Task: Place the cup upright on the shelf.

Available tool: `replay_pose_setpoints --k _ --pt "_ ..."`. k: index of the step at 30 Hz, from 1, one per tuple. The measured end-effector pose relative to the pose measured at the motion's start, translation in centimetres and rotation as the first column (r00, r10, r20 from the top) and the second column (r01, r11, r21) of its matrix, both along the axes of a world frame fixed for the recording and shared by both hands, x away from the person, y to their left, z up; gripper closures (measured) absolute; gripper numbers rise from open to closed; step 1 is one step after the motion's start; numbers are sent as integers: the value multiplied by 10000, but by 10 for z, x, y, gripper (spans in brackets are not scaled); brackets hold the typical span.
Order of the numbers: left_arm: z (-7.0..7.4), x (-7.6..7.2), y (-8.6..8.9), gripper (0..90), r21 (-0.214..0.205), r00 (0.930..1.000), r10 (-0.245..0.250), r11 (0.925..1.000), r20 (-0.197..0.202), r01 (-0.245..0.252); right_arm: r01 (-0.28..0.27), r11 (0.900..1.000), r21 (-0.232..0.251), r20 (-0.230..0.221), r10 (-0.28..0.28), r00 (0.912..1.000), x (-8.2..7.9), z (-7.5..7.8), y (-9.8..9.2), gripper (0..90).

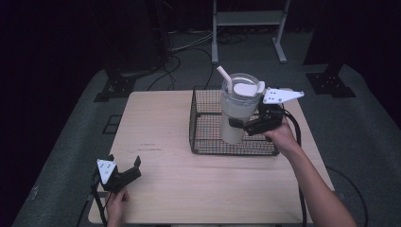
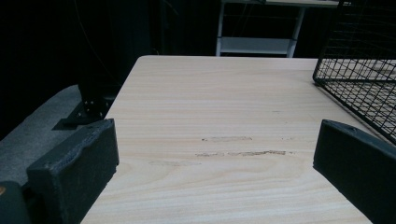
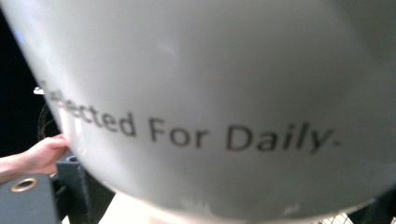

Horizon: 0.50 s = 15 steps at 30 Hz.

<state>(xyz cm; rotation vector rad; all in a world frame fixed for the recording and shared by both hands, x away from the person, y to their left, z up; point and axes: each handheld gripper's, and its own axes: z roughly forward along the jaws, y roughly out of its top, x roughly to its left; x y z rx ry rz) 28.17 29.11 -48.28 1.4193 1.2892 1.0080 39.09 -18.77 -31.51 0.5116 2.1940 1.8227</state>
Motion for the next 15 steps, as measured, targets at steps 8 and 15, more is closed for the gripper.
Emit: replay_pose_setpoints --k 8,15 --pt "0 0 1 0 -95 10000 -8 10000 -11 8 37 9995 -305 90 -34 10000 24 6 18 79" --pt "0 0 2 0 -127 10000 -42 9999 -53 41 66 9998 -163 68 -65 10000 46 15 35 79"
